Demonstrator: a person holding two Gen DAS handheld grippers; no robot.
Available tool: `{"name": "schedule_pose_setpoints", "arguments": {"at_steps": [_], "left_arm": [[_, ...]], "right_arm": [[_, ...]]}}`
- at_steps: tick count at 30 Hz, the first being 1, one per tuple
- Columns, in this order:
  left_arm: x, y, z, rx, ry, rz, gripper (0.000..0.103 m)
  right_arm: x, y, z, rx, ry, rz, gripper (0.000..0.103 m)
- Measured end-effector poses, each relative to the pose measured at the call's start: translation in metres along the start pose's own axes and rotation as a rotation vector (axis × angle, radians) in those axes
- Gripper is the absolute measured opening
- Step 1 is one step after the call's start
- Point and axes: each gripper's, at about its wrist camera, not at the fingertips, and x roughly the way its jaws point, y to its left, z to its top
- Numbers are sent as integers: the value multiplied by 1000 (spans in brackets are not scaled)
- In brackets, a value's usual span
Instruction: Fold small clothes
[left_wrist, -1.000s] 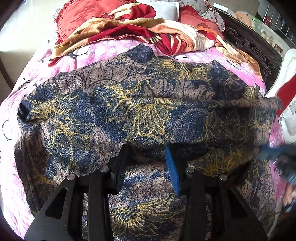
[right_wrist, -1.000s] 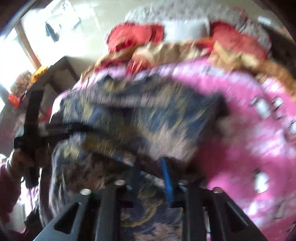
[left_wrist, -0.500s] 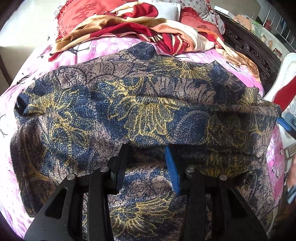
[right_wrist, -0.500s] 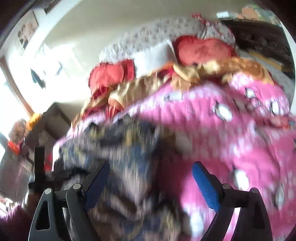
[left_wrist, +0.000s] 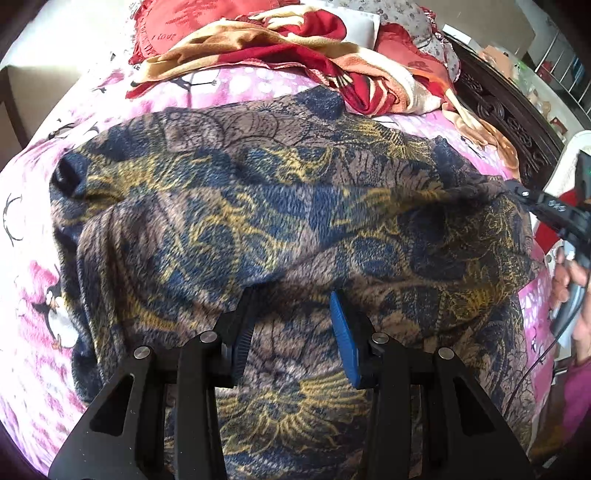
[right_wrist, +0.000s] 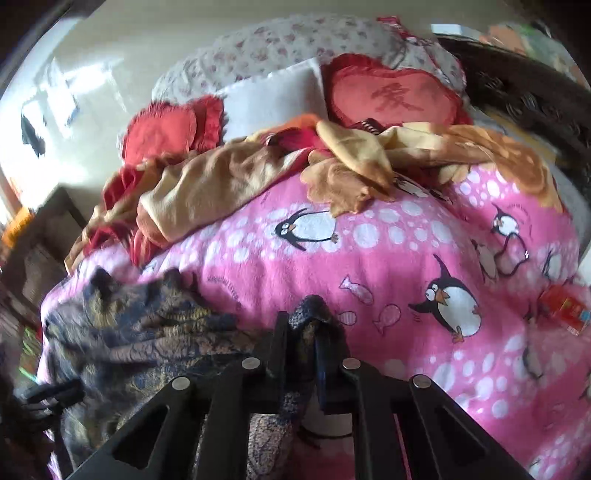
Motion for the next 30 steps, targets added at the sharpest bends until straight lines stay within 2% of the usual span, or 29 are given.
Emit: {"name": "schedule_pose_setpoints", "arguments": {"at_steps": [2, 3, 5, 8, 10, 12, 13, 14, 16, 19, 22, 23, 25, 28, 30], "left_arm": [[-3, 2, -2, 12, -1, 4, 40], [-2, 3, -2, 11, -1, 4, 40], [0, 6, -1, 3, 2, 0, 40], [3, 8, -1, -21, 0, 3, 40], [5, 7, 0, -31, -5, 12, 40], [0, 7, -1, -36, -4, 15, 40], [-2, 6, -2, -38, -3, 12, 40], [-6, 6, -3, -38, -4, 7, 40], [-17, 9, -6, -29, -21, 19, 40], [-26, 22, -10, -52, -53, 49, 40], [-23, 38, -10, -116, -55, 59, 40], [-21, 43, -9, -142, -53, 54, 40], [-17, 47, -8, -167, -52, 38, 40], [-13, 47, -5, -163, -53, 41, 40], [-8, 45, -2, -153, -43, 49, 40]], "right_arm": [[-21, -7, -3, 65, -21, 34, 30], [-36, -7, -8, 84, -27, 64, 32], [-57, 2, -22, 54, -24, 113, 33], [-69, 31, -54, -110, 49, 87, 33], [-63, 37, -76, -165, 99, 86, 33], [-32, 34, -100, -213, 200, -19, 33], [-24, 32, -106, -224, 233, -40, 33], [-28, 32, -107, -228, 219, -35, 33], [-44, 34, -99, -210, 211, -41, 33], [-75, 47, -80, -217, 96, -6, 33], [-86, 74, -65, -268, 27, 58, 33], [-79, 85, -61, -299, 27, 72, 33], [-51, 100, -55, -339, 57, 32, 33], [-8, 96, -36, -298, 55, -48, 33], [9, 87, -21, -236, 12, -39, 33]]}}
